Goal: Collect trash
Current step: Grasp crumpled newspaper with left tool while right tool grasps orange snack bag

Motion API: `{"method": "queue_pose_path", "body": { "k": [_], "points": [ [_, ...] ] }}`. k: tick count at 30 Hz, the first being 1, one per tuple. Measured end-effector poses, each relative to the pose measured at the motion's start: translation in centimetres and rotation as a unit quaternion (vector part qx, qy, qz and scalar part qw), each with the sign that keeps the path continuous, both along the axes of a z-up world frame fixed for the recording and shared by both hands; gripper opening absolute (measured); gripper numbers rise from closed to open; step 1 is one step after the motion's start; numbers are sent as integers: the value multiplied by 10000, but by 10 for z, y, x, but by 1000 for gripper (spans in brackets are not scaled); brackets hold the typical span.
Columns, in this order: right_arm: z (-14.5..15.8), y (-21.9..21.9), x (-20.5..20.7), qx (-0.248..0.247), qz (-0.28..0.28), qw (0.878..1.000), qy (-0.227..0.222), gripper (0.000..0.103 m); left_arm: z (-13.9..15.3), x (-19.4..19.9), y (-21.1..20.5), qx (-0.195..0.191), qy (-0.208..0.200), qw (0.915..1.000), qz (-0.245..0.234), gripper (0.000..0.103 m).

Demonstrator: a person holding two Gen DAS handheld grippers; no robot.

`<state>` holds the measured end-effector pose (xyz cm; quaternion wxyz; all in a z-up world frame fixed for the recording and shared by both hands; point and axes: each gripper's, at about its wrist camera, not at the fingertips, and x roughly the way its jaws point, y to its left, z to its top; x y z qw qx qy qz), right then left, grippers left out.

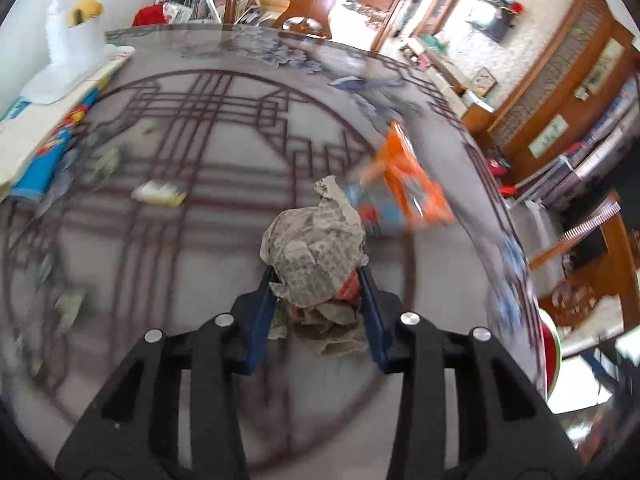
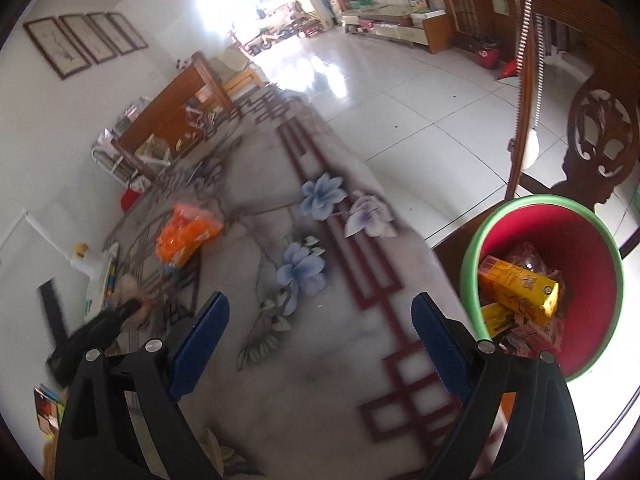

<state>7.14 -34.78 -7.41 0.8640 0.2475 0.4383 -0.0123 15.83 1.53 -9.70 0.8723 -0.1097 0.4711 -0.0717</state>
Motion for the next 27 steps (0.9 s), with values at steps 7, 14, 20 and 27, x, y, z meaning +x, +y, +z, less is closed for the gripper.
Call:
{"method": "queue_pose_path", "body": {
  "k": [7, 14, 20, 27],
  "points": [
    [-10, 64, 15, -23, 676, 9975, 222, 89, 6, -107, 10, 208, -284, 9990, -279, 39],
    [-16, 136, 45, 150, 1131, 9933, 179, 89, 7, -101, 3, -481, -267, 9973, -496, 40],
    [-21, 178, 131, 261, 785, 9961, 300, 89, 19, -104, 15, -720, -475, 9955, -380, 41],
    [-46, 202, 197, 220, 271, 9952, 914, 89, 26, -101, 27, -1048, -541, 9928, -202, 42]
  ]
}}
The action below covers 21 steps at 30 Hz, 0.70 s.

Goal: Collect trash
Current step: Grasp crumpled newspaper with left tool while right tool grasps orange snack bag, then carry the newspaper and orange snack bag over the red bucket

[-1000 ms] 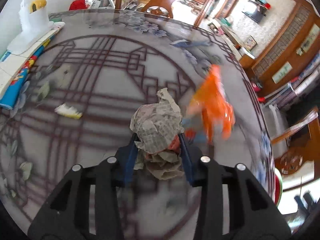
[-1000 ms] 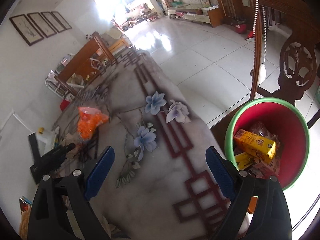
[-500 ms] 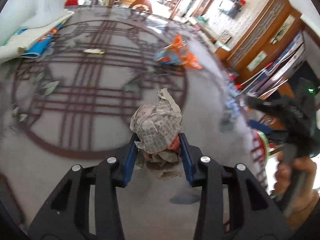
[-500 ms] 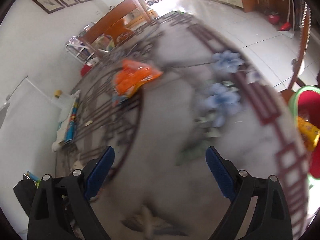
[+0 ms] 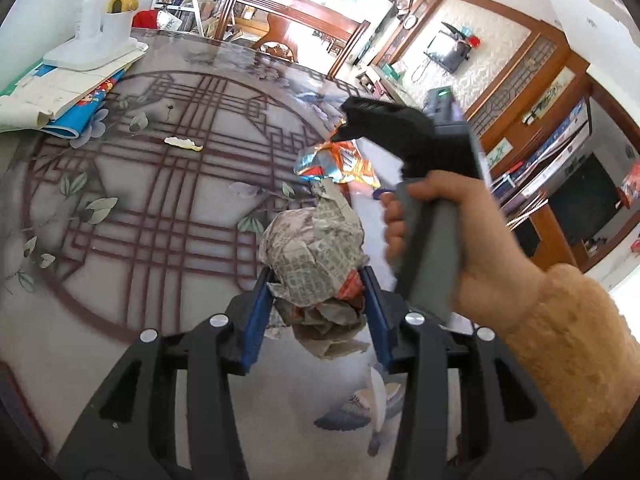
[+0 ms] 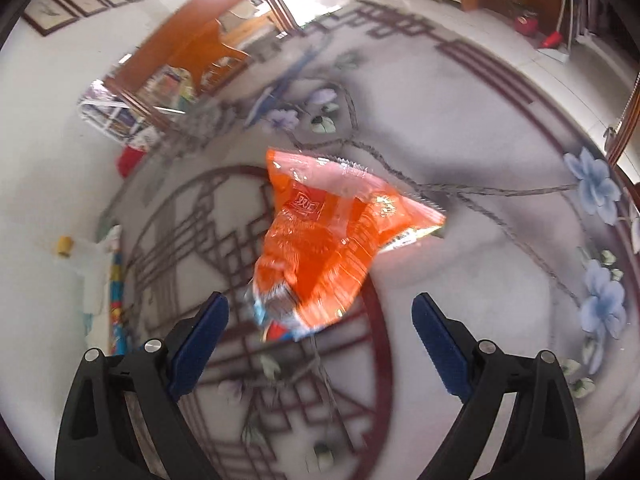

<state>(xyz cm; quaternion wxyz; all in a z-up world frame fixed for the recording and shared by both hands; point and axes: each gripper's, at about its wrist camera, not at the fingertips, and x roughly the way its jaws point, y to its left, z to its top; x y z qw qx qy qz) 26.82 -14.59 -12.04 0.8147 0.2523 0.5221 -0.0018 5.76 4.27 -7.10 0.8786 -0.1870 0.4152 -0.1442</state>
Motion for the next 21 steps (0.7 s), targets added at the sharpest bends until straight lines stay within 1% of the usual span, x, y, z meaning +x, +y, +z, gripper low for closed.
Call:
{"method": "queue_pose_path", "body": {
  "k": [1, 2, 4, 6, 10, 12, 15, 18, 21],
  "points": [
    [-3, -1, 3, -9, -5, 10000, 25, 89, 0, 1, 1, -13, 1, 10000, 13, 42],
    [-6, 0, 6, -4, -10, 10000, 33, 85, -1, 1, 2, -20, 23, 10000, 33, 42],
    [-12, -1, 9, 70, 88, 9999, 49, 48, -4, 2, 2, -33, 75, 10000, 36, 42],
    [-12, 0, 6, 144, 203, 9997, 5, 47, -6, 3, 2, -46, 109, 9999, 37, 42],
    [7, -2, -22, -30, 629, 9974, -338, 47, -7, 3, 0, 1, 99, 10000, 11, 42],
    [19, -6, -46, -141, 976, 9938, -506, 47, -8, 3, -1, 28, 95, 10000, -10, 42],
    [31, -22, -85, -21, 1313, 9898, -553, 47, -11, 3, -2, 64, 123, 9999, -13, 42],
    [41, -39, -128, 42, 1545, 9866, -529, 47, -11, 2, -2, 181, 95, 9998, 52, 42],
    [54, -53, -176, -33, 1786, 9814, -708, 47, -13, 1, -4, 307, 103, 9994, 77, 42]
  ]
}}
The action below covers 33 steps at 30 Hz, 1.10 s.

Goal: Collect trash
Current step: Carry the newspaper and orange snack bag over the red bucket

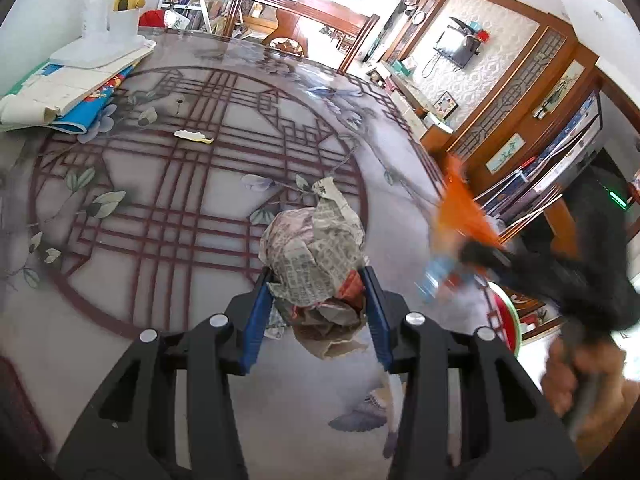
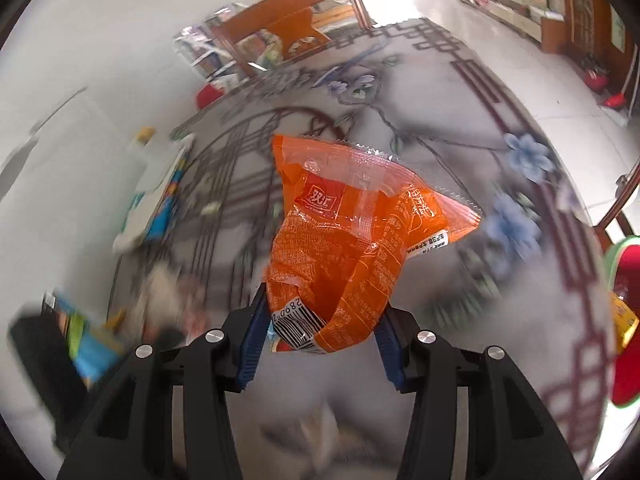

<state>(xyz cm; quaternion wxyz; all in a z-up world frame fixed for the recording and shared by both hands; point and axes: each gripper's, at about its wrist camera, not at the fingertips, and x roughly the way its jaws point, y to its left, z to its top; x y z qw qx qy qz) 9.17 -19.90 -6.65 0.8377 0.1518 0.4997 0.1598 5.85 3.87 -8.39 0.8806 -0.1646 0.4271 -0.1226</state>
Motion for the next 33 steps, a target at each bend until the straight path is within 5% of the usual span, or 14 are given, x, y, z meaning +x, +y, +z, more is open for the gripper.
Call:
{"method": "queue_pose_path", "body": {
  "k": [4, 7, 12, 19, 33],
  "points": [
    [1, -7, -46, -424, -85, 9975, -566, 47, -6, -1, -7, 116, 57, 9999, -41, 42],
    [-10, -15, -52, -395, -240, 9980, -442, 47, -5, -4, -13, 351, -43, 9993, -93, 42],
    [6, -11, -62, -1099, -153, 9871, -1158, 47, -10, -6, -19, 787, -30, 9969, 44, 42],
    [7, -25, -59, -794, -250, 9891, -1216, 47, 2, -30, -35, 683, -185, 9973, 204, 42],
    [18, -77, -76, -639, -650, 9857, -1417, 47, 33, -53, -111, 773, -497, 9954, -257, 42]
  ]
}}
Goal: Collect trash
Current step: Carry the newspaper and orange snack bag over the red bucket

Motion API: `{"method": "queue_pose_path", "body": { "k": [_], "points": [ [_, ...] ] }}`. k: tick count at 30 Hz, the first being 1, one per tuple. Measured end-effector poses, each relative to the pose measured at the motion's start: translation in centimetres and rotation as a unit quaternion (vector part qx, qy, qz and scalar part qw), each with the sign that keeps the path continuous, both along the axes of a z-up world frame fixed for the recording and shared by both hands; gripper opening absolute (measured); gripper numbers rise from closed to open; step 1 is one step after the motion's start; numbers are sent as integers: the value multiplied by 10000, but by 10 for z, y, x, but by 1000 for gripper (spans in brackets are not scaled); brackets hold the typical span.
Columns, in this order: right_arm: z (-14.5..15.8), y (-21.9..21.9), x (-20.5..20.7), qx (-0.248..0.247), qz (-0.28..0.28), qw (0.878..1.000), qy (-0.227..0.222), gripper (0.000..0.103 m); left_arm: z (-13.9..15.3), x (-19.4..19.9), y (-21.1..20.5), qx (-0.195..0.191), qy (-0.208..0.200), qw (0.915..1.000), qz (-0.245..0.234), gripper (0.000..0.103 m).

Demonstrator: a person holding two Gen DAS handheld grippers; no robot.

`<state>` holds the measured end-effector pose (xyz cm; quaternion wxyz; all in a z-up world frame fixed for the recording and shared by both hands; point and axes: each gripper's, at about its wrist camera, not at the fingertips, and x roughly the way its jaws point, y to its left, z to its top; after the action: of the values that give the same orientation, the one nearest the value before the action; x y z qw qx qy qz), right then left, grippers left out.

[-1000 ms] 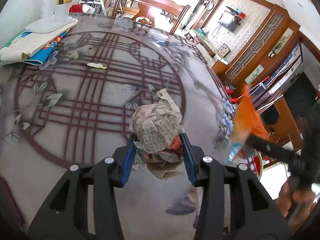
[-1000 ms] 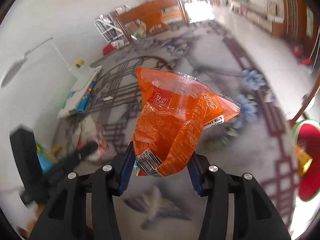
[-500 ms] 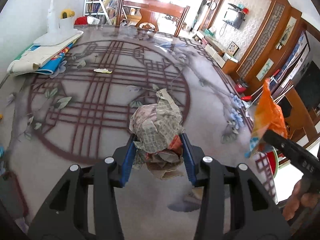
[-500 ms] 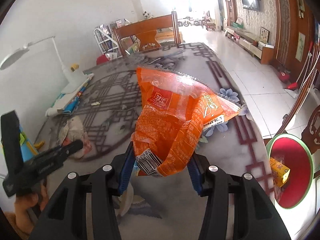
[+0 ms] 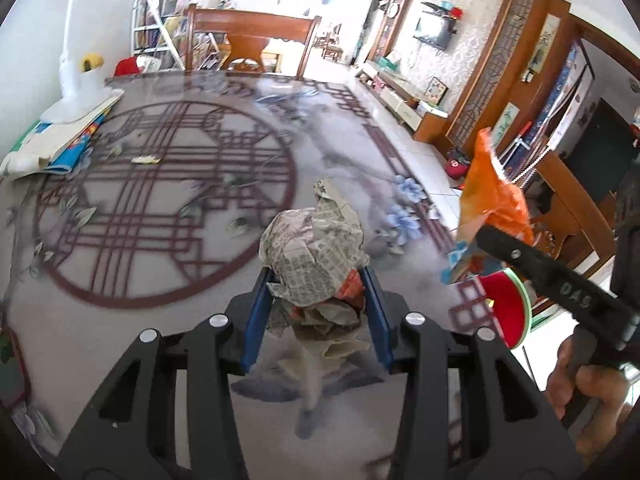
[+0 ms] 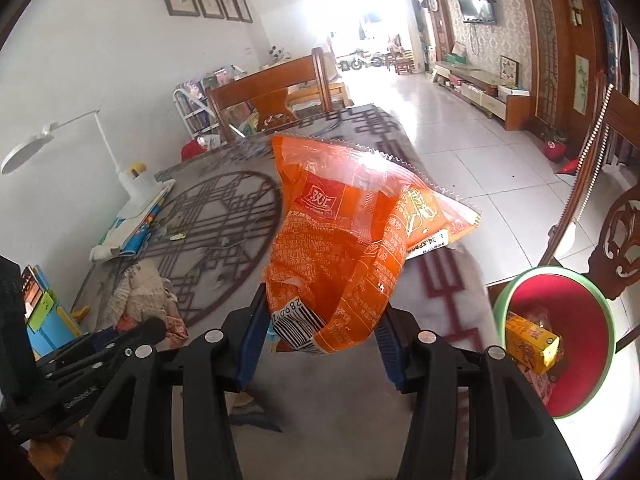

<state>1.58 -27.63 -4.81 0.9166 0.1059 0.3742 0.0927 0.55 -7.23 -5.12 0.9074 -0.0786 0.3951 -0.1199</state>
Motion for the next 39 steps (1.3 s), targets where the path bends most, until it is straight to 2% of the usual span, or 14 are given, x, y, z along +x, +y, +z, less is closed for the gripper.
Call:
{"method": "queue_pose_path", "body": {
  "k": [10, 25, 39],
  "points": [
    [3, -27, -8, 116, -165, 9998, -57, 47, 15, -10, -38, -49, -113, 9996, -262, 43],
    [-1, -46, -10, 96, -136, 9997, 176, 47, 5, -13, -73, 48, 45, 9981, -609, 43],
    [-13, -100, -18, 191, -778, 9960, 393, 48, -8, -9, -106, 137, 137, 9951, -967, 43]
  ]
}}
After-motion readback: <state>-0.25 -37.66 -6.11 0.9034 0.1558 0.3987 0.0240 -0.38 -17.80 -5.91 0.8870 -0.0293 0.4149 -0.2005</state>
